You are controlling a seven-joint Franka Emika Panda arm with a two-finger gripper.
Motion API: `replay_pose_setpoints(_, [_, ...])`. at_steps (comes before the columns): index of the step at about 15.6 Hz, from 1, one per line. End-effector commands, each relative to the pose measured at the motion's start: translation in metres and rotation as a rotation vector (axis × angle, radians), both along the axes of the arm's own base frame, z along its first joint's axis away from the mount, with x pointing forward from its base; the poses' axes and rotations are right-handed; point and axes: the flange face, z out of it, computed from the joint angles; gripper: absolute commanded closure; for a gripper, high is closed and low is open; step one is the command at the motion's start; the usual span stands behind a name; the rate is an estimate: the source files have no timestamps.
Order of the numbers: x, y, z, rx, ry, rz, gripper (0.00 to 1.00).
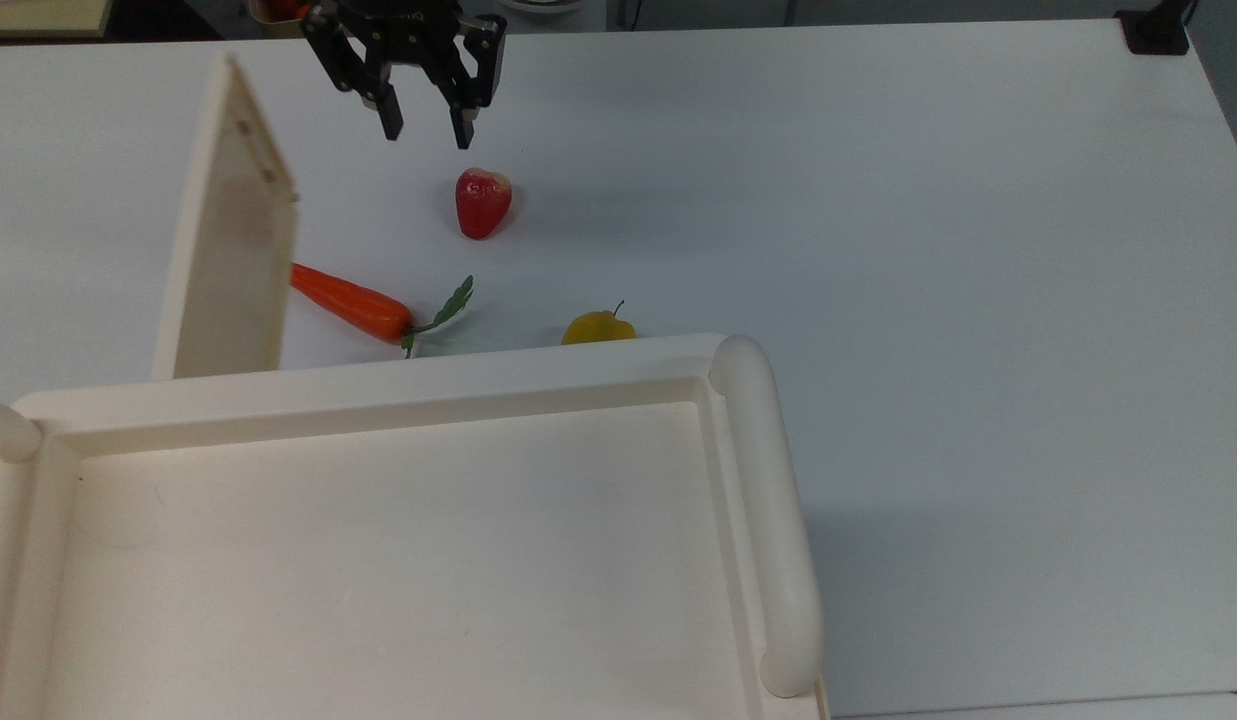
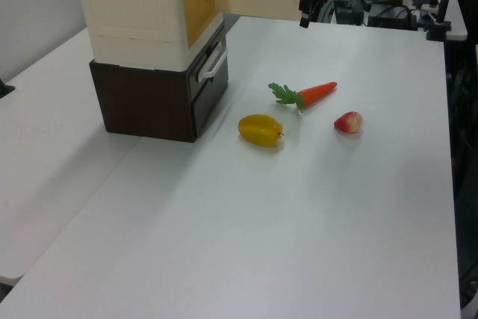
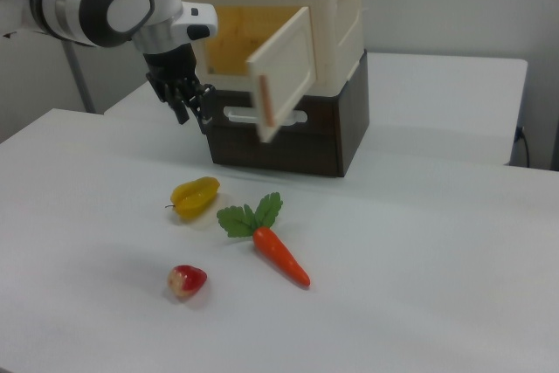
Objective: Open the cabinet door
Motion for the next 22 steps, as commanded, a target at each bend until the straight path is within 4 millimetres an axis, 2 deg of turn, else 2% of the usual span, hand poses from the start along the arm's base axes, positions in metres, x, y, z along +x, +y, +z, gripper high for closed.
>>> replay_pose_setpoints(1, [-0.033,-0.014,0.011,-0.006,0.096,-0.006,0.00])
replay_pose_setpoints(4, [-0.044,-0.020,0.010,-0.090,0.174,0.000,0.00])
replay_pose_setpoints(9, [-0.045,-0.029,0.021,-0.127,0.158,-0.011,0.00])
replay_pose_setpoints(15, [-0.039,-0.024,0.012,-0.135,0.173,-0.007,0.00])
replay_pose_setpoints(22, [-0.040,-0.028,0.014,-0.133,0.171,-0.009,0.00])
